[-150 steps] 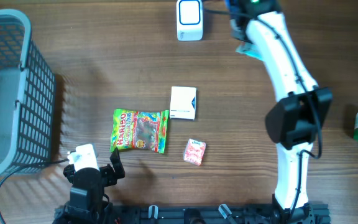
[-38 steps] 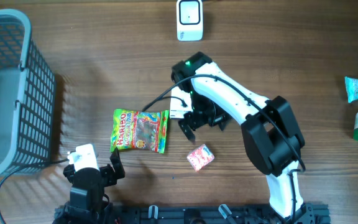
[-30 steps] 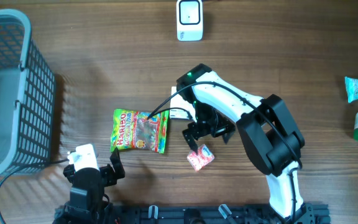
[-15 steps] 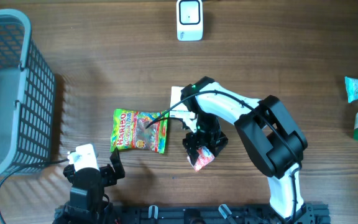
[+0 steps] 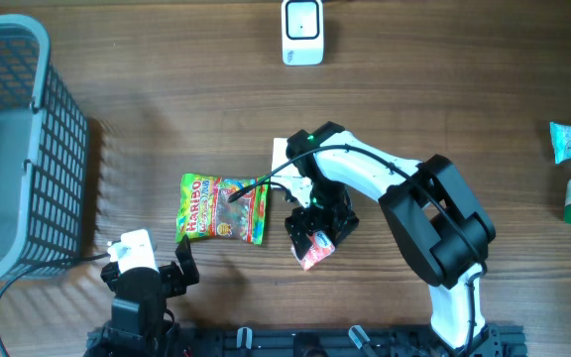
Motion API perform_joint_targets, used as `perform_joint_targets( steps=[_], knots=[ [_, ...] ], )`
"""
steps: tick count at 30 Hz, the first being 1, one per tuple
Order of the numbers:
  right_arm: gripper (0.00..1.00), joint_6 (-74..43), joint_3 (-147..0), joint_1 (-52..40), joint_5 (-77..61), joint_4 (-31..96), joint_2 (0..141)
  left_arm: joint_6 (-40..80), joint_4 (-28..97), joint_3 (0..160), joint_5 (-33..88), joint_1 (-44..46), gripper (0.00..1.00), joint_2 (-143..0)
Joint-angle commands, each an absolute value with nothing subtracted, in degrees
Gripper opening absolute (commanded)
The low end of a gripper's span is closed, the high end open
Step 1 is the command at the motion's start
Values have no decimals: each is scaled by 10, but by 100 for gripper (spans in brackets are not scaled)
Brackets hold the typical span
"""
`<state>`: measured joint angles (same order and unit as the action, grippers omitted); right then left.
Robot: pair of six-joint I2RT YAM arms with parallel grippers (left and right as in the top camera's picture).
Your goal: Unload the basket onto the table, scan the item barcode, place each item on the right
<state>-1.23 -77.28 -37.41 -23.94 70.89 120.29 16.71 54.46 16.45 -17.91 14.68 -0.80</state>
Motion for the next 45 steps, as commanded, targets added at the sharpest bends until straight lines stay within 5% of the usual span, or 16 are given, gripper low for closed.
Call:
perform_joint_targets(
  steps=[1,16,31,33,38,45],
  knots=[
    [85,-5,-787,-356,-191,695,1204,170,545,166,-178,150,100,-4],
    [80,22,-793,-300,-301,700,1181,170,545,166,-178,150,100,-4],
    [93,-301,-791,-312,88,751,601,170,545,166,-178,150,100,-4],
    [100,-325,-764,-322,146,724,503,170,545,166,-178,150,100,-4],
    [100,-348,-568,-323,168,554,304,170,545,166,-178,150,100,-4],
    [100,-383,-371,-322,-42,380,429,170,545,166,-178,150,100,-4]
  ],
)
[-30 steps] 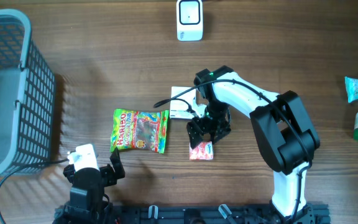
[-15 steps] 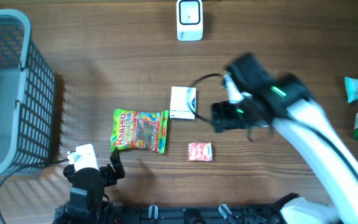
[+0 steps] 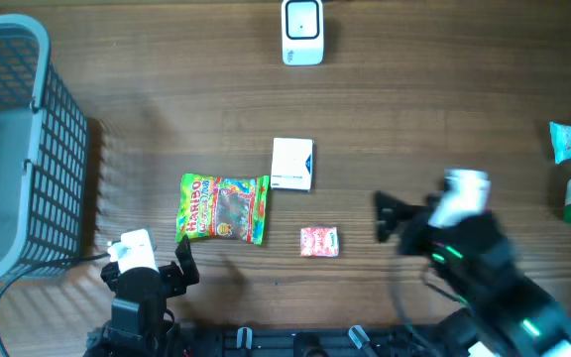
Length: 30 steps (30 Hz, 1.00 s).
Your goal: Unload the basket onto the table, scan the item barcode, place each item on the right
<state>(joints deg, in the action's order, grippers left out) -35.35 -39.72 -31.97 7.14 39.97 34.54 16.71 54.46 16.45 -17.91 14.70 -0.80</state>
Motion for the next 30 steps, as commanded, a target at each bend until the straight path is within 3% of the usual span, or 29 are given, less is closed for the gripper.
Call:
perform_joint_targets(
  steps=[1,7,9,12,18,25,28,30],
  knots=[
    [100,-375,-371,-322,-66,381,472,170,545,166,-178,150,100,-4],
    [99,-305,-372,-322,-237,274,718,170,545,166,-178,150,100,-4],
    [87,-286,-372,-322,-311,209,793,170,545,166,-178,150,100,-4],
    [70,-286,-372,-322,-316,197,850,170,545,166,-178,150,100,-4],
    [70,-286,-372,-322,-292,203,843,170,545,166,-178,150,100,-4],
    [72,-272,-414,-322,-285,271,718,170,545,166,-178,150,100,-4],
    [80,-296,-414,-322,-212,336,662,170,545,166,-178,150,100,-4],
    [80,-342,-411,-322,-153,393,656,170,545,166,-178,150,100,-4]
  ],
)
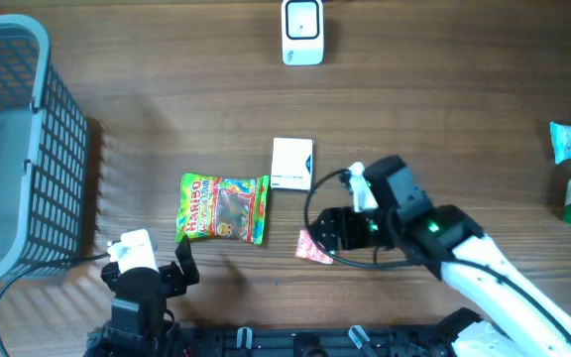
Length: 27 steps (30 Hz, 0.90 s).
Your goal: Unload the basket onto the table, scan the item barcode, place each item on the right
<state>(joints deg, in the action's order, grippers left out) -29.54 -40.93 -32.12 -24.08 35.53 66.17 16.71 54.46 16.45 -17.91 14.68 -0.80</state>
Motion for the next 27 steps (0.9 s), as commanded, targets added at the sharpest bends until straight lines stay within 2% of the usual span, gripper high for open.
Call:
perform_joint_targets(
  steps=[1,8,11,14,25,27],
  knots=[
    [78,-355,-405,-322,-150,397,661,170,545,166,-178,150,100,-4],
    [70,-390,-378,-322,-160,331,761,170,545,166,-178,150,100,-4],
    [59,-390,-378,-322,-181,302,821,170,545,166,-178,150,100,-4],
    [55,-390,-378,-322,-218,283,853,170,545,166,-178,150,100,-4],
    [54,-381,-378,-323,-232,279,869,170,545,166,-178,150,100,-4],
    [42,-375,-377,-323,-232,279,881,170,545,166,-178,150,100,-4]
  ],
)
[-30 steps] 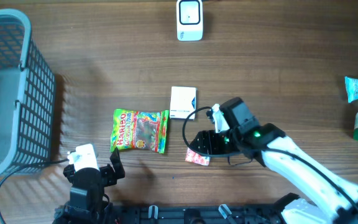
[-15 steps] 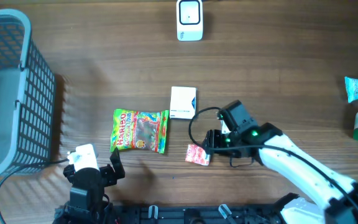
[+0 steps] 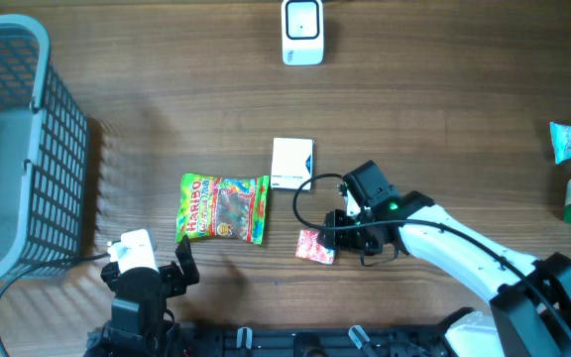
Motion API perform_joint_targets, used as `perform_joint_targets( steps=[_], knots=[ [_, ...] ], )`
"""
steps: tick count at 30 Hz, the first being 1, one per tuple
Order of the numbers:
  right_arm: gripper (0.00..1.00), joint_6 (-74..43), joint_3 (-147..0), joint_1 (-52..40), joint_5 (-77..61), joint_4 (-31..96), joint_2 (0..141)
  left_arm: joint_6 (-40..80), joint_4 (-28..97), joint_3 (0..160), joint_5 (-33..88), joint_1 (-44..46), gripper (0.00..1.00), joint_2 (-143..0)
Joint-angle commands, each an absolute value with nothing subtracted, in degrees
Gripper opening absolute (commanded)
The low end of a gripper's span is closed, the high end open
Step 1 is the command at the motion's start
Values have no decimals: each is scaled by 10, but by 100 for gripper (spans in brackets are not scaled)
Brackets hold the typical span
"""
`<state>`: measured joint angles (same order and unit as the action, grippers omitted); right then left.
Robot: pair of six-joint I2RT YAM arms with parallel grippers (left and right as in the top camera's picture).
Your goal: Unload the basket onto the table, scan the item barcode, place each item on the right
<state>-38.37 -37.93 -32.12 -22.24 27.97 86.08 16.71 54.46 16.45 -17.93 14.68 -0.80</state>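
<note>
A small red-and-white packet (image 3: 314,245) lies on the table at front centre, slightly tilted. My right gripper (image 3: 333,236) reaches in from the right and sits low at the packet's right edge. Its fingertips are hidden under the wrist, so the grip cannot be made out. The white barcode scanner (image 3: 302,32) stands at the far edge, well away from the packet. My left gripper (image 3: 179,268) rests at the front left, open and holding nothing.
A Haribo candy bag (image 3: 223,208) lies left of the packet, and a white box (image 3: 291,164) sits just behind it. A grey mesh basket (image 3: 13,149) fills the left side. A teal pouch and a green container sit at the right edge.
My right arm has stretched lower and further left along the table, its wrist now tight against the packet's right edge. The packet has barely shifted. The left arm has not moved.
First my right gripper held the red packet just in front of the white box. Then the packet lay flat on the table with the arm pulled back to the right. Then the gripper was back at the packet, which had tilted, and now it sits closer.
</note>
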Motion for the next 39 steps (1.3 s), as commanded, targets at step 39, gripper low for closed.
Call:
perform_joint_targets(
  steps=[39],
  knots=[
    [4,-933,-455,-171,-835,317,864,170,545,166,-178,150,100,-4]
  ],
)
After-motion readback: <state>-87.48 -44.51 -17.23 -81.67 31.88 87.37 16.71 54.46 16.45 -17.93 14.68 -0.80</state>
